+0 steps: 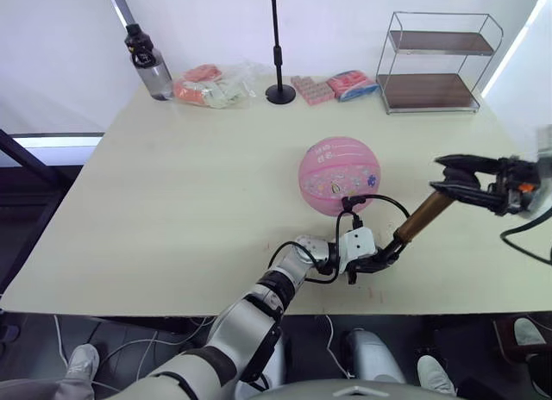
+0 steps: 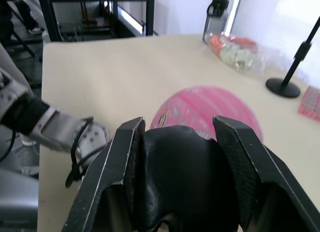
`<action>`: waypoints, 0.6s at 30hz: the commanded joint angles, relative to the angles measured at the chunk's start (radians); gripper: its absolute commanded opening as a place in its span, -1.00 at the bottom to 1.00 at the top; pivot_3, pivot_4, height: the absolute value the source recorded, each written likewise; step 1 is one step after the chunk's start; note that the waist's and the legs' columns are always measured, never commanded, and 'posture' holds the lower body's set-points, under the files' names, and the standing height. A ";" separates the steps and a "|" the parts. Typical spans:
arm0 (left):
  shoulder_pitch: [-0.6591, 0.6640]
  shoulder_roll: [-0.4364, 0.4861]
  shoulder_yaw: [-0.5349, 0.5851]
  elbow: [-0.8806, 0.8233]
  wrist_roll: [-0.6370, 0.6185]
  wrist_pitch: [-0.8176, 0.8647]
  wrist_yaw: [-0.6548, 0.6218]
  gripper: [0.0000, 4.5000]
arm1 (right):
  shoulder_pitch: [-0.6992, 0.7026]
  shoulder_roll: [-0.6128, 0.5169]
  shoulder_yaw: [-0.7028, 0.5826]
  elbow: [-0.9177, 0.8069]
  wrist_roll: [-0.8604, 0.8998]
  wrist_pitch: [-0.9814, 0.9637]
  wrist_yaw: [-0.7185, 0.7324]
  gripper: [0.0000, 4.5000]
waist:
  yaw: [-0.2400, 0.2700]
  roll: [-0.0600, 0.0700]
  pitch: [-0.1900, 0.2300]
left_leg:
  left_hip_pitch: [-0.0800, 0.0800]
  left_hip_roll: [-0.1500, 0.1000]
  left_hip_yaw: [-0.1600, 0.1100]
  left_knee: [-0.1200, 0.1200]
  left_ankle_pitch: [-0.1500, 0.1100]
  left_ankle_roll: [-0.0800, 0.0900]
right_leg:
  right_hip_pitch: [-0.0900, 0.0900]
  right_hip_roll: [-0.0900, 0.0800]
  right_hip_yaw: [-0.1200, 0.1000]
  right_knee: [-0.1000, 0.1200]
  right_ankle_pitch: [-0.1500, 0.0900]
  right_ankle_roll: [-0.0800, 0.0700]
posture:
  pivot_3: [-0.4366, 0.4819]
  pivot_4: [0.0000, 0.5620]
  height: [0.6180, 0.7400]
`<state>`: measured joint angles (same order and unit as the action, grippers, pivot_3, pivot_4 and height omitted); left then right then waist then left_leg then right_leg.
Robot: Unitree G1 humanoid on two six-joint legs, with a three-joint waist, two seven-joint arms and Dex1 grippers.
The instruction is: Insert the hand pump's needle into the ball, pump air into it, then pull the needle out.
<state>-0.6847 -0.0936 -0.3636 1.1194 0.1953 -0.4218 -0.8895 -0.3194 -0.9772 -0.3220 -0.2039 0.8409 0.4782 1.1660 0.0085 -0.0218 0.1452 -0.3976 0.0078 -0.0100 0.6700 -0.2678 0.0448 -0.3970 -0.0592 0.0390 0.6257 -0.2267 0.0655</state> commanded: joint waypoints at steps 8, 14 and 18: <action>0.043 0.043 -0.026 0.075 0.049 0.044 0.006 -0.52 | -0.162 -0.075 -0.128 -0.009 0.082 0.087 -0.031 -0.22 | 0.000 0.001 0.001 | -0.001 0.000 0.000 0.000 0.000 0.000 | -0.001 -0.004 0.000 0.000 0.000 0.000 | -0.05 -0.47 1.00; 0.046 0.041 -0.028 0.072 0.049 0.044 0.006 -0.52 | -0.163 -0.052 -0.107 -0.031 0.081 0.122 -0.036 -0.22 | 0.001 0.004 0.003 | -0.002 0.000 0.001 0.000 0.000 0.000 | -0.002 -0.004 0.000 0.000 0.001 0.001 | -0.05 -0.47 1.00; 0.047 0.040 -0.029 0.072 0.049 0.043 0.006 -0.52 | -0.081 -0.007 -0.057 -0.054 0.027 0.099 -0.025 -0.22 | 0.000 0.003 0.002 | -0.002 0.000 0.000 0.000 0.000 0.000 | -0.002 -0.003 0.000 0.000 0.001 0.001 | -0.05 -0.47 1.00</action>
<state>-0.6823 -0.0930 -0.3650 1.1136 0.1946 -0.4224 -0.8907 -0.4137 -1.0028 -0.3640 -0.2312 0.8810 0.6034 1.1487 0.0090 -0.0188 0.1476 -0.3984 0.0075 -0.0099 0.6698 -0.2678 0.0448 -0.3981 -0.0622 0.0388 0.6257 -0.2261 0.0666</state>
